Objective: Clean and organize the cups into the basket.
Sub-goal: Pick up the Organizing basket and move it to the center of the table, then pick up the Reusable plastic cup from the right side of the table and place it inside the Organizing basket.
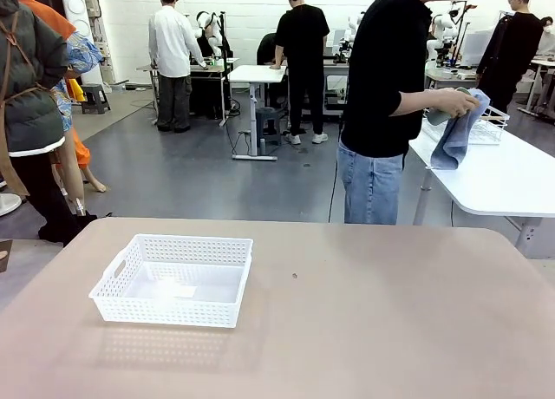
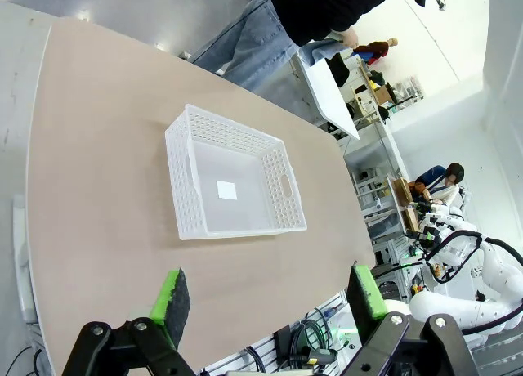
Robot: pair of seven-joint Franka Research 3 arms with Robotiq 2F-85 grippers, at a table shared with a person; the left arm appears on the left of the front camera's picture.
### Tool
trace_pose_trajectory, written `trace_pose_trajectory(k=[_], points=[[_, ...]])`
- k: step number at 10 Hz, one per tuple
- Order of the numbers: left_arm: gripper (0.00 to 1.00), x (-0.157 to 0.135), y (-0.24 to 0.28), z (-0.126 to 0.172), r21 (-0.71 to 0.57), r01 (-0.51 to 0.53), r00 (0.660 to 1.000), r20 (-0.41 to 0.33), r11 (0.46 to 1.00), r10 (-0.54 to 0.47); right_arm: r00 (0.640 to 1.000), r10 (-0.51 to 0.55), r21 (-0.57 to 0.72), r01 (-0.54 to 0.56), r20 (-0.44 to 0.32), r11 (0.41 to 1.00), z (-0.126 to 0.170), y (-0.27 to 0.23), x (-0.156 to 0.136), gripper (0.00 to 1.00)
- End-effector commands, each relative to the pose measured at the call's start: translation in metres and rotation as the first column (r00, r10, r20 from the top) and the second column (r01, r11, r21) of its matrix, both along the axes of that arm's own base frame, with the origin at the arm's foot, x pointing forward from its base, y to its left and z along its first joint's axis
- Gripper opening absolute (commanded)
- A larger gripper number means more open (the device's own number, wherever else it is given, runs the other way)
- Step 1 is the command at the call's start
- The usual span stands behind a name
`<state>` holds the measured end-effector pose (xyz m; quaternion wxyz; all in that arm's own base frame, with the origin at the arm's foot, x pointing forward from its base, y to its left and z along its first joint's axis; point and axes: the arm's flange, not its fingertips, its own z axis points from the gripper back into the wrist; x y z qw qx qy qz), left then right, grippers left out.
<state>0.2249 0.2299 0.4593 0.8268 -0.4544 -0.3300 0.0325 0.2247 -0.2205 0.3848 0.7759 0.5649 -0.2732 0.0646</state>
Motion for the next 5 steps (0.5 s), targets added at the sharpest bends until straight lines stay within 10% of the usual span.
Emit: trace_pose_trajectory(k=[1, 5], points=[[1.00, 0.0000, 0.0003, -0.0001, -0.007, 0.003, 1.000, 0.007, 1.000, -0.003, 1.000, 0.004, 0.011, -0.004, 0.005, 1.000, -0.0004, -0.0007, -0.0019, 1.00], [1.00, 0.0000, 0.0003, -0.0001, -0.007, 0.003, 1.000, 0.007, 1.000, -0.003, 1.000, 0.004, 0.011, -0.004, 0.005, 1.000, -0.0004, -0.0007, -0.0019, 1.00]])
